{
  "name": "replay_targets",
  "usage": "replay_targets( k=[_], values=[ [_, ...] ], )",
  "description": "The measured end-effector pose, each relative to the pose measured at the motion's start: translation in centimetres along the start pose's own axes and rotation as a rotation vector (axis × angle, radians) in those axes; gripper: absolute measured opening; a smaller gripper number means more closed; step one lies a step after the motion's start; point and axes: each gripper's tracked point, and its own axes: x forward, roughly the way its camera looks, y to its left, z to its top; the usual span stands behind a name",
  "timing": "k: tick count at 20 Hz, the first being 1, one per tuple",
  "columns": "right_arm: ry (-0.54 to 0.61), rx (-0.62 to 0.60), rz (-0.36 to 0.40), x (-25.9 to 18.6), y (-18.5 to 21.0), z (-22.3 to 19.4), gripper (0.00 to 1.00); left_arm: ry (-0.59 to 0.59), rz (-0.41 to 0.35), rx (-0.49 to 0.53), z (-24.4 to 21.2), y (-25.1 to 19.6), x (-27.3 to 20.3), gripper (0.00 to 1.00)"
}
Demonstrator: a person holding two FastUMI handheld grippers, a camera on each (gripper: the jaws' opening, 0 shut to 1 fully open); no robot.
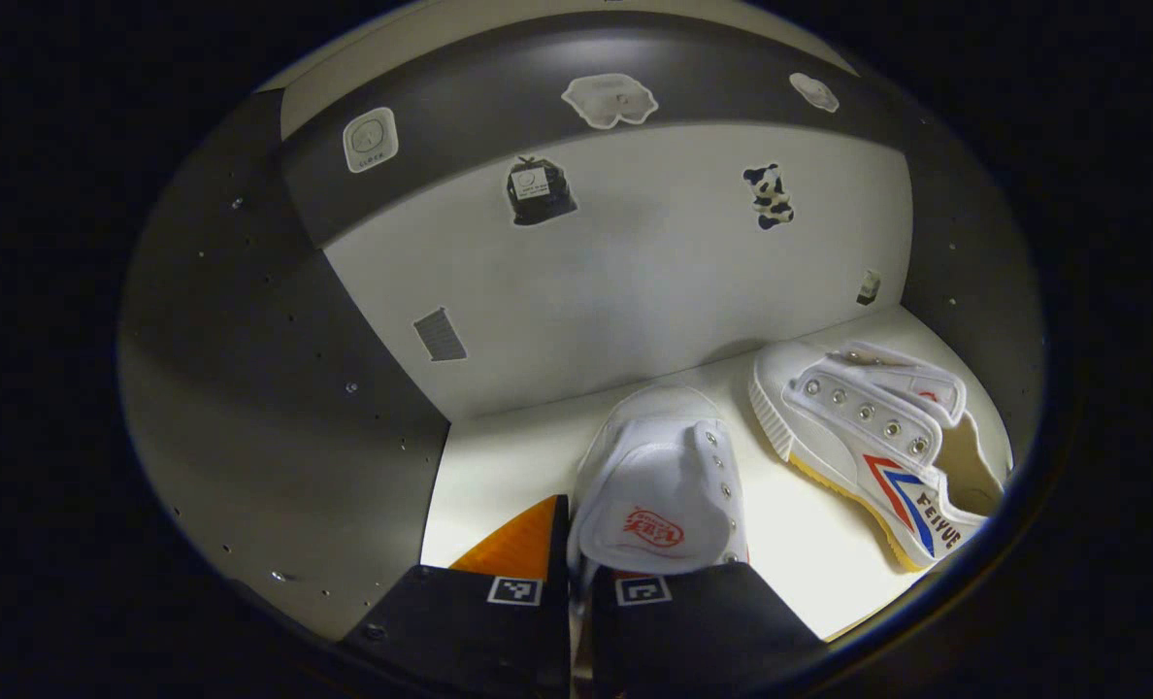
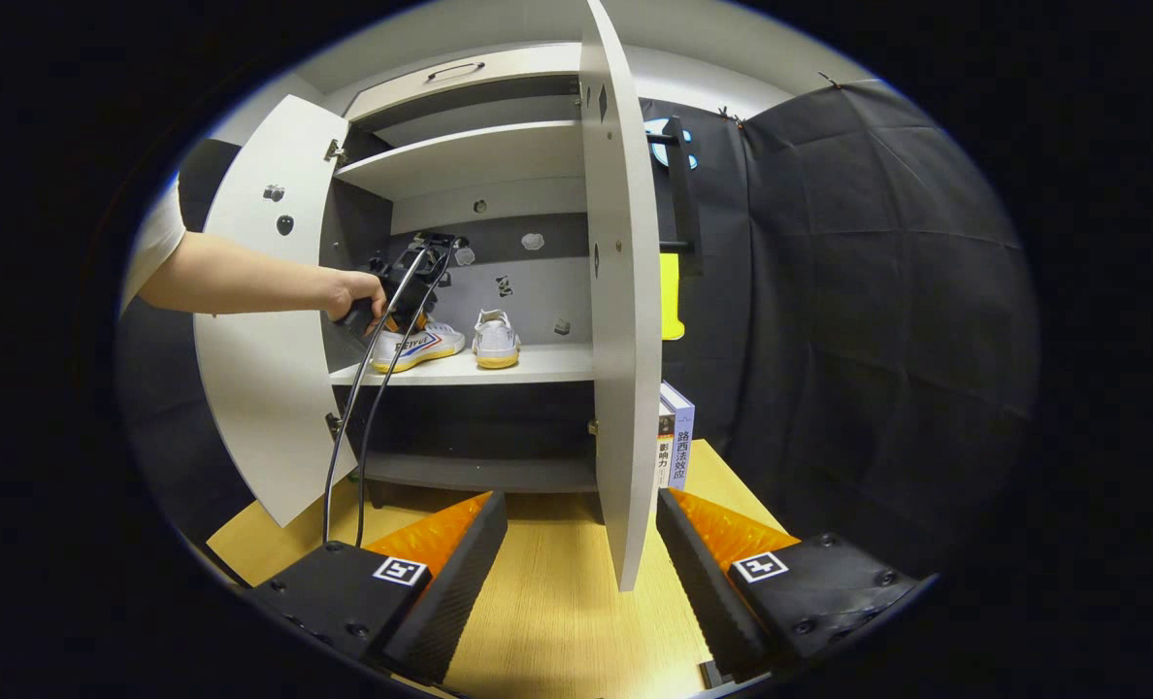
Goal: Grab one shoe with the right hand and put it into the shoe cabinet, grab the other shoe with the left hand and put it into the shoe cabinet; then close the right door with the right hand and the left door with the left hand.
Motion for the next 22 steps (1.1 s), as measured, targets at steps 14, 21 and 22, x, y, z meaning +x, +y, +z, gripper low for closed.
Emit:
replay_targets(
  k=[14,21,22],
  values=[
    [-0.059,-0.012,0.016,-0.4,2.3,3.4,0.98,-0.535,-0.196,-0.104,-3.7,-2.3,-25.2,0.97],
    [-0.068,-0.025,-0.029,-0.7,4.8,4.3,0.98,-0.565,-0.228,-0.207,-15.1,-2.3,-35.0,0.97],
    [-0.069,-0.028,-0.037,-0.9,5.2,4.5,0.98,-0.563,-0.224,-0.21,-16.8,-1.8,-35.7,0.96]
  ],
)
